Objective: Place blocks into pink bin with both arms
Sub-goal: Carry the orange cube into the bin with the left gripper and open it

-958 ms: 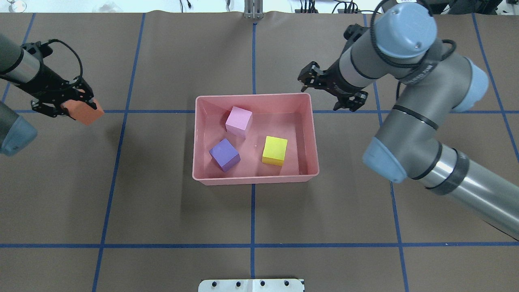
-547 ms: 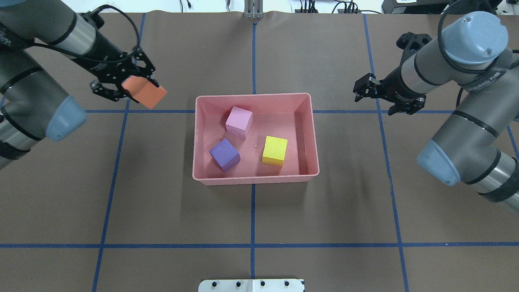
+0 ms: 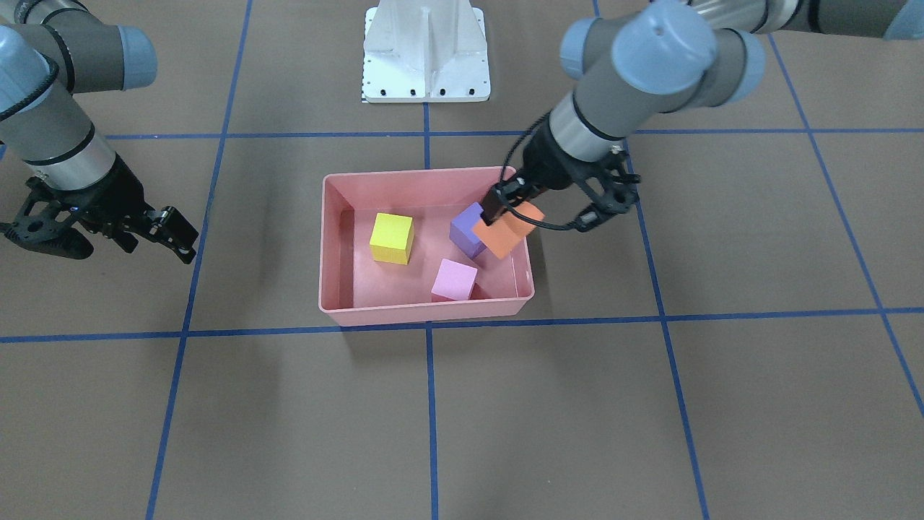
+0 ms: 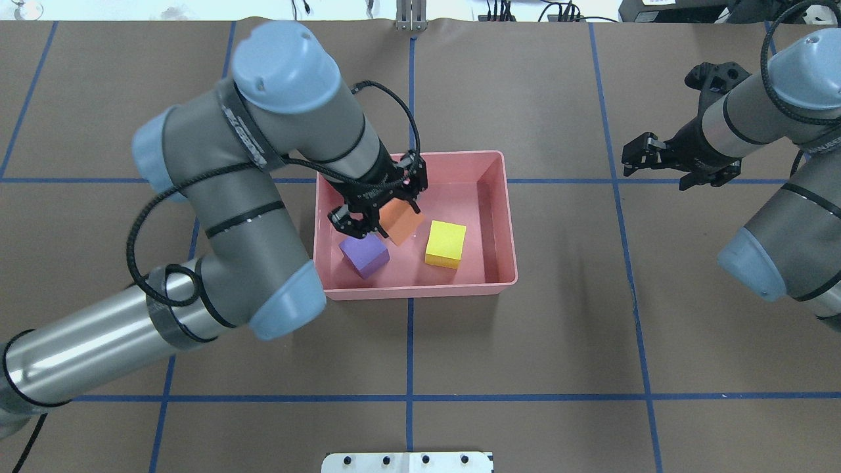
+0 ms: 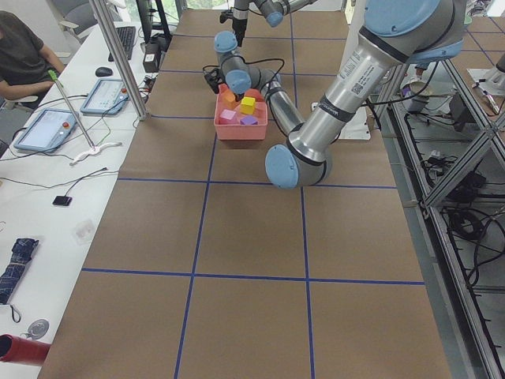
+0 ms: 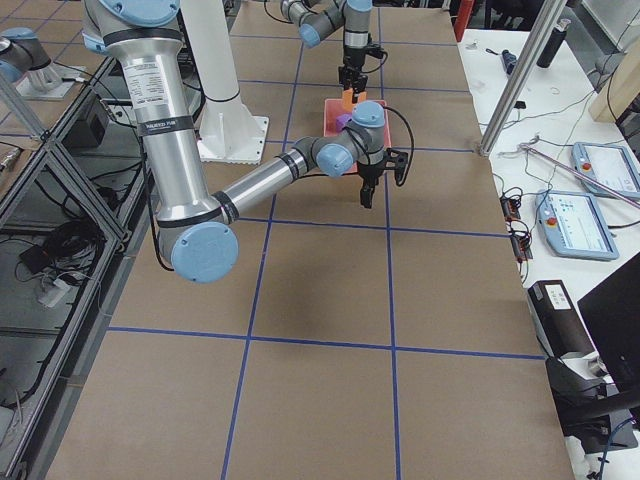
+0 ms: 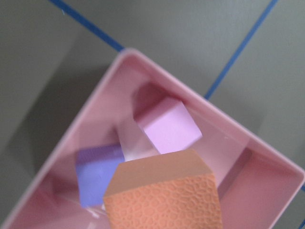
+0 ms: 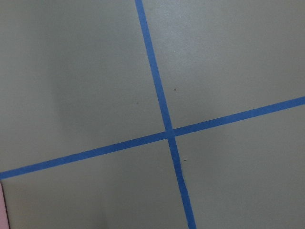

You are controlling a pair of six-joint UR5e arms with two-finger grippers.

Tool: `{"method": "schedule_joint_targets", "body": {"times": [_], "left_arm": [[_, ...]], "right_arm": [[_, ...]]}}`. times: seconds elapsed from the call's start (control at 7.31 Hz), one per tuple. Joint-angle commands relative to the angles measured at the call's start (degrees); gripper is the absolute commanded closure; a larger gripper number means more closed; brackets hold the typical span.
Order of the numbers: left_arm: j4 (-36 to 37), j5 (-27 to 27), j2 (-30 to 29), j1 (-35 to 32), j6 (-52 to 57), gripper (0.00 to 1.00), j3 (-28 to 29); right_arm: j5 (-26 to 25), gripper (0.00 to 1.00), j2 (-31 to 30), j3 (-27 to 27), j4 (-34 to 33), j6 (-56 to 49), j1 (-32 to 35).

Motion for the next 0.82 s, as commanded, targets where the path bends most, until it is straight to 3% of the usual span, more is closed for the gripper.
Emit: {"method": "schedule_joint_targets", "body": {"times": [0.0,0.27,0.41,0.55,0.68], "left_arm": [[1.2,5.6,-0.7,5.4,0.0,1.0,1.6],[1.1,5.7,-0.8,5.4,0.5,0.95,2.9],[1.0,5.7,-0.8,5.5,0.5,0.65,4.3],[-0.2,6.1,-0.8,5.7,0.8,0.12,5.5],[-0.6,6.2,-0.7,5.7,0.9,0.0,5.8]], "right_arm": [[0.1,0.0,-0.2,-0.1,0.0,-0.2,0.1],[0.2,0.0,-0.2,0.0,0.0,-0.2,0.0],[0.2,0.0,-0.2,-0.1,0.0,-0.2,0.1],[0.2,0.0,-0.2,-0.1,0.0,-0.2,0.0],[0.4,0.0,-0.2,-0.1,0.0,-0.2,0.0]]}}
